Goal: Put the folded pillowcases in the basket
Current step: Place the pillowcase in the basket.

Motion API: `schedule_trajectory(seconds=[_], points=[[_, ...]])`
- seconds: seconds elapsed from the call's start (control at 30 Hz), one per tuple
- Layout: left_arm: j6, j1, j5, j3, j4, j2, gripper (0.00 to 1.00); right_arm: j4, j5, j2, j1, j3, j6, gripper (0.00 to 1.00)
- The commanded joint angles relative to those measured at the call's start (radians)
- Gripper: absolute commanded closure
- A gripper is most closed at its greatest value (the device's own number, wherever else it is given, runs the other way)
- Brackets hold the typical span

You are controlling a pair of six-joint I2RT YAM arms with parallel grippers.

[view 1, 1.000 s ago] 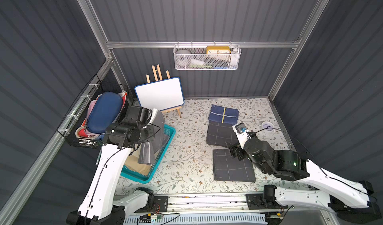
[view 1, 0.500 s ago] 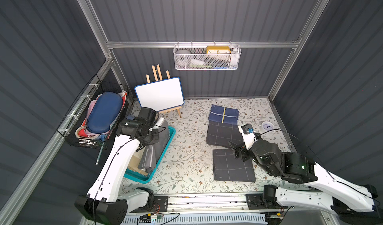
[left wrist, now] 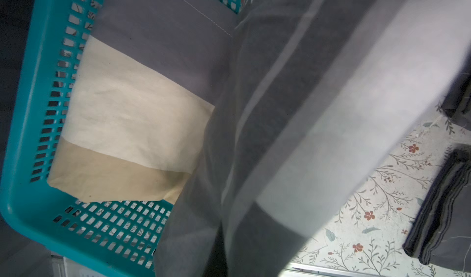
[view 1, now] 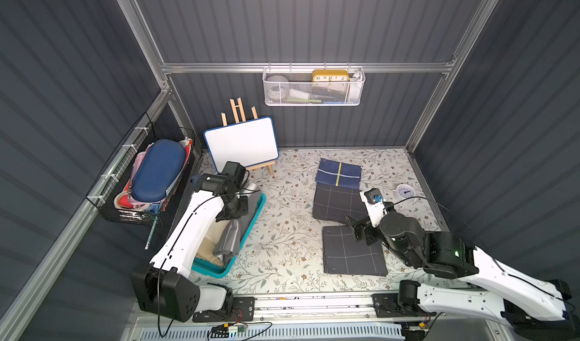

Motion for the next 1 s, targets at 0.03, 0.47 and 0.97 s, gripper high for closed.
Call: schedule_trajectory(seconds=[0.03,0.47,0.97], points=[[0.023,0.059,0.003,-0.012,0.062,0.043,1.0,0.011,0.006,0.007,-0.004,-0.008,0.018,0.09],[0.123,0.233,-0.095,0.033,0.123,0.176,0.95,-0.005,0.019,-0.005,-0.004,-0.021,0.046,0.09],[0.065,0.323,-0.341,0.094,0.162,0.283,0.66,-0.024,-0.025,0.002,-0.004,-0.031,0.086,0.09]])
